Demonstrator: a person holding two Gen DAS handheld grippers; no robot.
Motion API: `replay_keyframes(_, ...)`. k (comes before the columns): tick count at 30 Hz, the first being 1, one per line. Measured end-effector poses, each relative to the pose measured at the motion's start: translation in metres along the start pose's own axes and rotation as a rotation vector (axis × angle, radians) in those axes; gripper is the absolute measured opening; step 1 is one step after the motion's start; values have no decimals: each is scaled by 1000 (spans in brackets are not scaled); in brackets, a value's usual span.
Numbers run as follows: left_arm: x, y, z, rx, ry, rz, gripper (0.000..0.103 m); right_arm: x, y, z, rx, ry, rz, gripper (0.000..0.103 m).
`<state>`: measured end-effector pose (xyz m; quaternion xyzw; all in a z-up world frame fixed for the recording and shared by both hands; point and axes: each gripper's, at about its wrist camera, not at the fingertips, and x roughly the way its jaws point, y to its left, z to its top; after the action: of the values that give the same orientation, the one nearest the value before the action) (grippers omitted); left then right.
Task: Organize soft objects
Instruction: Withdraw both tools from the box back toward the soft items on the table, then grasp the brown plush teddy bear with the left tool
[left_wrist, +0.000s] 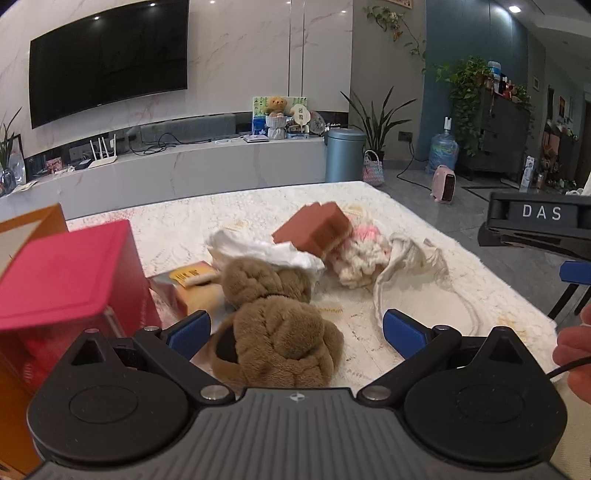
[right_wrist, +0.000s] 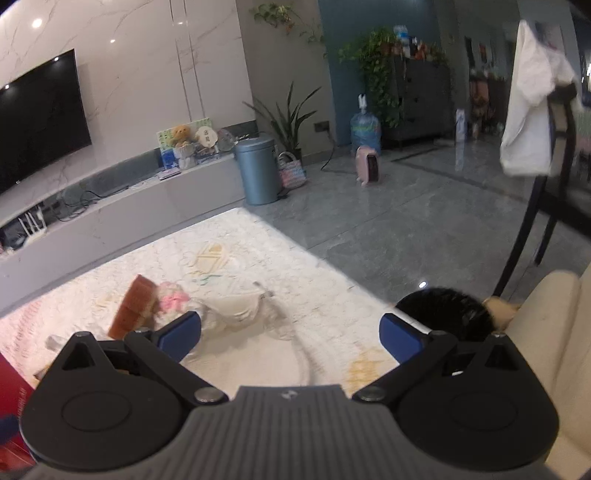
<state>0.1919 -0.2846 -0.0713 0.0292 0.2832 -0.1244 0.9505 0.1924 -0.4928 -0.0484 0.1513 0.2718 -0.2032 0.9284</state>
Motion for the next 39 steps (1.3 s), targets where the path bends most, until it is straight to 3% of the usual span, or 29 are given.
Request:
replay_keyframes(7,24,-9,-11,-2,42,51,103,23,3,-15,-99,48,-33,101)
replay_keyframes(19,42,-15,-22,2,67,144,103,36,-3,-21,-80,93,0,101)
replay_keyframes(22,41,-13,-23,-16,37,170,103,36,-5,-20,-69,92,9,101)
replay_keyframes(28,42,-16,-24,2,32,166,103,39,-7,-21,-57,106,36,101)
replay_keyframes(32,41,-14,-24,7,30,158,87,39,-9,-22,-53,106,42,101)
replay_keyframes(39,43,-12,-24,-11,66,142,77,38,-9,-23,-44,110,58,101)
